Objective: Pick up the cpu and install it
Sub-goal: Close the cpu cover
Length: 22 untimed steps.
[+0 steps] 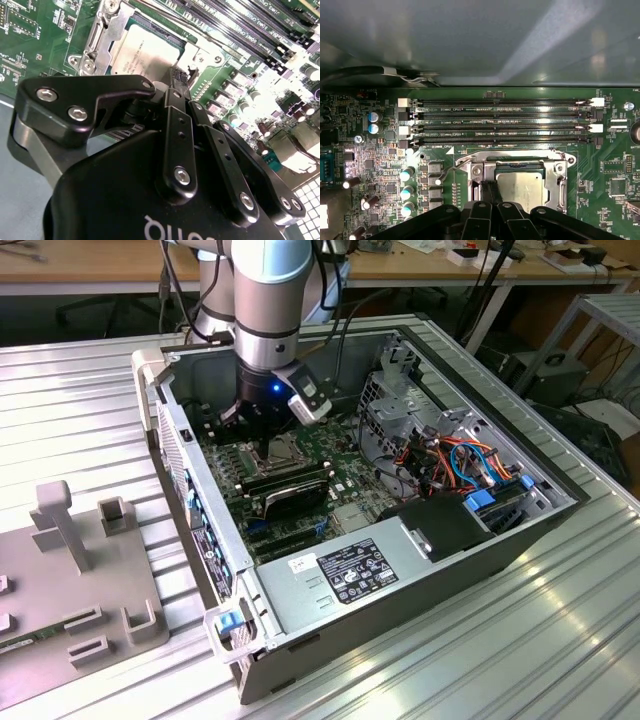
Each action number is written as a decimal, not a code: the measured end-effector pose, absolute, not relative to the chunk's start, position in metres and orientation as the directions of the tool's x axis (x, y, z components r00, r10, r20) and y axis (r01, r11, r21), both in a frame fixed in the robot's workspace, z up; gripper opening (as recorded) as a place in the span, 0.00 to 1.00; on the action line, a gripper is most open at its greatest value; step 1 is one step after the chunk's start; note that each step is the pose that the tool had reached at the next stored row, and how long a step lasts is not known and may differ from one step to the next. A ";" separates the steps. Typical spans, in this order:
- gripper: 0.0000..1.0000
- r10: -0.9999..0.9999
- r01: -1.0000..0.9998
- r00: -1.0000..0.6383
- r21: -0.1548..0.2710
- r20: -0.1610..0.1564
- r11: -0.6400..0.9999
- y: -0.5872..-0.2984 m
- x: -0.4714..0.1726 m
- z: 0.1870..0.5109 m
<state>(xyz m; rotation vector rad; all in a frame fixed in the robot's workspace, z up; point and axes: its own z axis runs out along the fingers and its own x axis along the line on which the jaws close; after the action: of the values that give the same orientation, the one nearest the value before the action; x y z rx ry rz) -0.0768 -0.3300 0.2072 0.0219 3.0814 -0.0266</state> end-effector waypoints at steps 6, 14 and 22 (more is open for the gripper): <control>0.11 0.014 0.015 -0.998 -0.018 -0.060 1.000 -0.330 -0.077 0.216; 0.11 0.014 0.015 -0.998 -0.018 -0.059 1.000 -0.330 -0.076 0.217; 0.11 0.014 0.015 -0.998 -0.018 -0.060 1.000 -0.330 -0.061 0.217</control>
<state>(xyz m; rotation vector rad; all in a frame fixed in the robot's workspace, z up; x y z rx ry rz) -0.0609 -0.3301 0.2169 0.0217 3.0818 -0.0278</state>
